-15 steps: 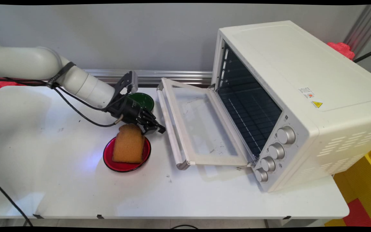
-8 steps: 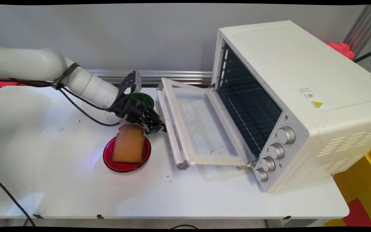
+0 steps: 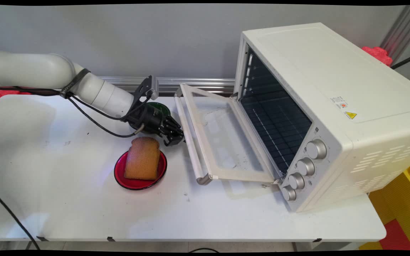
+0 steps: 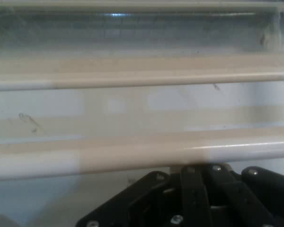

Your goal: Close the oven

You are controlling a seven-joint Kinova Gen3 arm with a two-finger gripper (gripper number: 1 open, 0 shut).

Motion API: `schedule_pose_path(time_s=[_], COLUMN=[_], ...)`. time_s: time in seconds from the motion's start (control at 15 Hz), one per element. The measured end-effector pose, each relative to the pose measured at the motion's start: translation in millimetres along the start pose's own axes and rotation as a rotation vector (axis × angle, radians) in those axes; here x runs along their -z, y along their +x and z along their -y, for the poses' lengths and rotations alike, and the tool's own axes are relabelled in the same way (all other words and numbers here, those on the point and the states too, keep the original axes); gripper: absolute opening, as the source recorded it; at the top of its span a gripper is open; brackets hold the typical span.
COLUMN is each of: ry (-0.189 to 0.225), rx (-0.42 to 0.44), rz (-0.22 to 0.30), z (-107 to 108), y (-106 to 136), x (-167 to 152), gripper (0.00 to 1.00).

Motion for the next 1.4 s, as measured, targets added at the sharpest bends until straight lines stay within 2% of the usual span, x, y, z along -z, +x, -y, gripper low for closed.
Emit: schedule_pose_path(time_s=[0.73, 1.4], ry=[-0.004, -0.013], rx=[-0.017, -0.033], rz=[-0.058, -0.135], z=[5.4, 11.2], y=[18.9, 52.0], x=[9.1, 20.4], gripper=[0.0, 0.0])
